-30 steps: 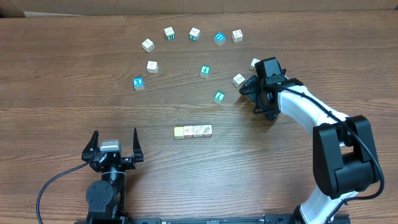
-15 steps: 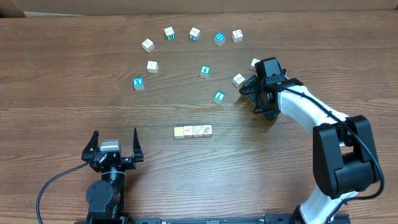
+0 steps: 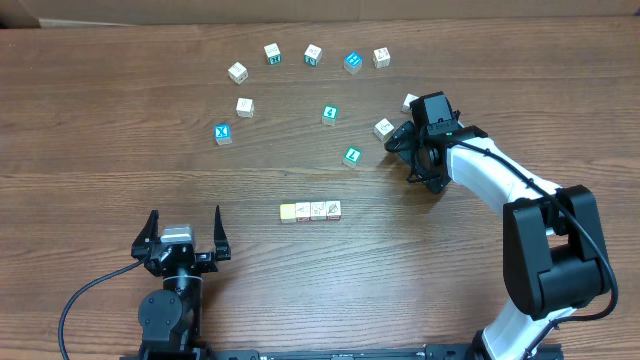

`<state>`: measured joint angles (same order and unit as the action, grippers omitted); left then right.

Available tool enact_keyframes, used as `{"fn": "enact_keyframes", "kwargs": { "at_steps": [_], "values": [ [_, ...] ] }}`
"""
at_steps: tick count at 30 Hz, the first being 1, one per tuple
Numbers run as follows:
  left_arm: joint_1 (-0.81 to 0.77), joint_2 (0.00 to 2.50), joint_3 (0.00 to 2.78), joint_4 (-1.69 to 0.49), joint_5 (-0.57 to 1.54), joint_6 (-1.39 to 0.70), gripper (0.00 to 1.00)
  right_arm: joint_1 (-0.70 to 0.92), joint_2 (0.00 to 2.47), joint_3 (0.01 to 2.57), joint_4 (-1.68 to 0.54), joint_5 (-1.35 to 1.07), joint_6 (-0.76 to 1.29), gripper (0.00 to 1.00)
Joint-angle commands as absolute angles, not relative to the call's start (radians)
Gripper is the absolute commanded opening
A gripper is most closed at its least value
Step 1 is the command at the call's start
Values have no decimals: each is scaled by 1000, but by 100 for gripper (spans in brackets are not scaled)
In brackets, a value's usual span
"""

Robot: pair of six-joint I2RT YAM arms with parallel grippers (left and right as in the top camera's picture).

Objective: Form a horizontal line

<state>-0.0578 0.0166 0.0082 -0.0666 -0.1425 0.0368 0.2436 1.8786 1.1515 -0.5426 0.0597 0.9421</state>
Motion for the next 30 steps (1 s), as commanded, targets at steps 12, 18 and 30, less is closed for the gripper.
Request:
{"fn": "enact_keyframes", "kwargs": {
  "at_steps": [12,18,30],
  "values": [
    [-60,4,5,-67,-131,56,100,240,1864,1145,-539,74,942,100],
    [-60,4,5,-66,-131,56,100,240,1864,1145,-538,74,943,100],
    [-60,4,5,-66,-131,56,100,240,1868,1145,-521,101,942,100]
  ]
}}
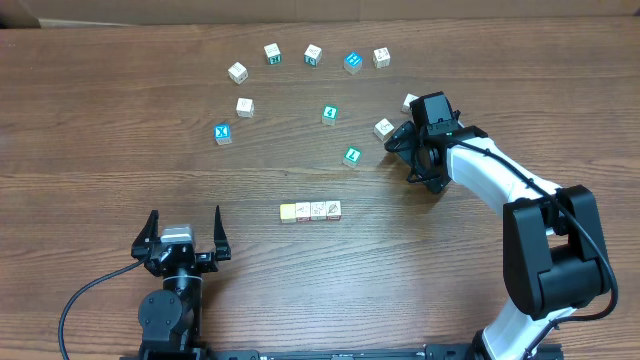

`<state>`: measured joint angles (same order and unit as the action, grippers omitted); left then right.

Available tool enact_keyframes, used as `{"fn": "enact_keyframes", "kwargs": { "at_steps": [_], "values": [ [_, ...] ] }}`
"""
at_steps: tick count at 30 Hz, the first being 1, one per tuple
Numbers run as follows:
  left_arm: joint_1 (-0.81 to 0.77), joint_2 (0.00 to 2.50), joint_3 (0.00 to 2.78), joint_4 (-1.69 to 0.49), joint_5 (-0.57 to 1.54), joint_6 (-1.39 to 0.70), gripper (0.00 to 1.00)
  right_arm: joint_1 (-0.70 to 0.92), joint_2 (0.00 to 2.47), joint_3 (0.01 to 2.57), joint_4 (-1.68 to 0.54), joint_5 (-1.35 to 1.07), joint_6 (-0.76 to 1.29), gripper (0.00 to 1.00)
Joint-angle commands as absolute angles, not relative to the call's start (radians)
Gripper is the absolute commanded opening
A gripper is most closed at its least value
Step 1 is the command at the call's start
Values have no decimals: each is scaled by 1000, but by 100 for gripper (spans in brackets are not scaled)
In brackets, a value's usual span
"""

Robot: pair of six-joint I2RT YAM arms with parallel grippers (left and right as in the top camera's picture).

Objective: Form a horizontal line

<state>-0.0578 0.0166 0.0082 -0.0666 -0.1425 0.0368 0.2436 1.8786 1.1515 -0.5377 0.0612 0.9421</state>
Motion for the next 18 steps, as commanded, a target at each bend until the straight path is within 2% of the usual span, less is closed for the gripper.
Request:
{"fn": "enact_keyframes", "kwargs": {
  "at_steps": [1,6,11,14,18],
  "values": [
    [-60,4,5,-66,-131,56,100,240,1868,1145,-521,115,942,100],
    [-60,4,5,-66,-131,56,100,240,1868,1145,-485,127,833,100],
    [-60,4,5,-66,-131,56,100,228,1867,1145,-427,-11,406,100],
    [-60,4,5,-66,-131,56,99,212,1869,1145,-517,-66,139,100],
    [-60,4,5,-66,-131,56,100,194,1868,1139,-635,-62,-69,100]
  ]
}}
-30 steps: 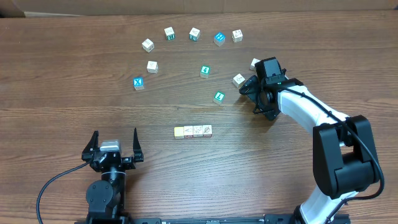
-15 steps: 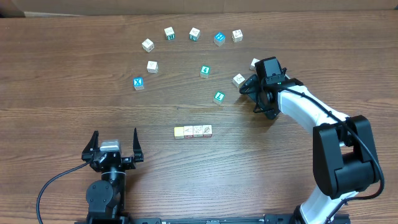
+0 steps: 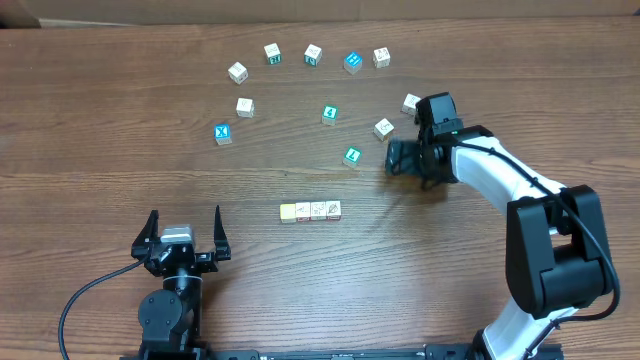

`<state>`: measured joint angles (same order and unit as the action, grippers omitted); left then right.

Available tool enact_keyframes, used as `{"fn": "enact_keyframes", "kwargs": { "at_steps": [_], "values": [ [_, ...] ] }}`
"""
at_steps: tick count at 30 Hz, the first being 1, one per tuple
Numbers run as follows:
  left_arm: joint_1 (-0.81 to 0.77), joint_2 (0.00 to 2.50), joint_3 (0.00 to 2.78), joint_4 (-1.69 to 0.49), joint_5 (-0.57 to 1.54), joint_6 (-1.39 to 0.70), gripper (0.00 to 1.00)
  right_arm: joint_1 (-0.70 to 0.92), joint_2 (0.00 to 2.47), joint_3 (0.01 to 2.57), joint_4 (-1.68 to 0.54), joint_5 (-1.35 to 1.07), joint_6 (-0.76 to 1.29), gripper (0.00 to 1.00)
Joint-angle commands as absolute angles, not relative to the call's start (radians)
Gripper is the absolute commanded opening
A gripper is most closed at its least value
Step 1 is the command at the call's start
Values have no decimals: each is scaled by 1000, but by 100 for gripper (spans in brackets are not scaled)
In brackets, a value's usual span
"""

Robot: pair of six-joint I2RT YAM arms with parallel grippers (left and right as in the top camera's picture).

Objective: Form a horizontal line

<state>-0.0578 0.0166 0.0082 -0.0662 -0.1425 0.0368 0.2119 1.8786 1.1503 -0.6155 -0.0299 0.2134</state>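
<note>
A short row of several small blocks (image 3: 310, 211) lies side by side on the wooden table (image 3: 100, 170), running left to right in the middle. Loose lettered blocks are scattered behind it, among them a green one (image 3: 352, 155) and white ones (image 3: 384, 127) (image 3: 411, 102). My right gripper (image 3: 391, 158) points left, low over the table, just right of the green block and below the nearer white one; its fingers look spread and hold nothing. Near the front left, my left gripper (image 3: 184, 226) stands open and empty.
More loose blocks form an arc at the back: white (image 3: 237, 72), (image 3: 272, 53), (image 3: 313, 54), (image 3: 381, 57), blue (image 3: 352, 62), and further in white (image 3: 245, 106), blue (image 3: 223, 133), green (image 3: 330, 114). A cardboard edge (image 3: 300, 10) runs along the back.
My right gripper has swung from beside the white block at the right to a spot lower down, now pointing left toward the green block. No block has moved. The left arm is unchanged.
At both earlier moments my right gripper hung next to the white block at the right, barely shifting, with the row of blocks in the middle as it is now. It has since turned and dropped to face the green block. The left gripper stayed open throughout.
</note>
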Motion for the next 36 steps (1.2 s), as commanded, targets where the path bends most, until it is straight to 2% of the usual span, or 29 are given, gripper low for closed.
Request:
{"fn": "enact_keyframes", "kwargs": {
  "at_steps": [1,19,36],
  "values": [
    [-60,4,5,-66,-131,56,100,189,1868,1130,-639,-62,-85,100],
    [-60,4,5,-66,-131,56,100,158,1770,887,-348,-110,-88,100],
    [-60,4,5,-66,-131,56,100,137,1681,732,-213,-128,-79,100]
  ]
}}
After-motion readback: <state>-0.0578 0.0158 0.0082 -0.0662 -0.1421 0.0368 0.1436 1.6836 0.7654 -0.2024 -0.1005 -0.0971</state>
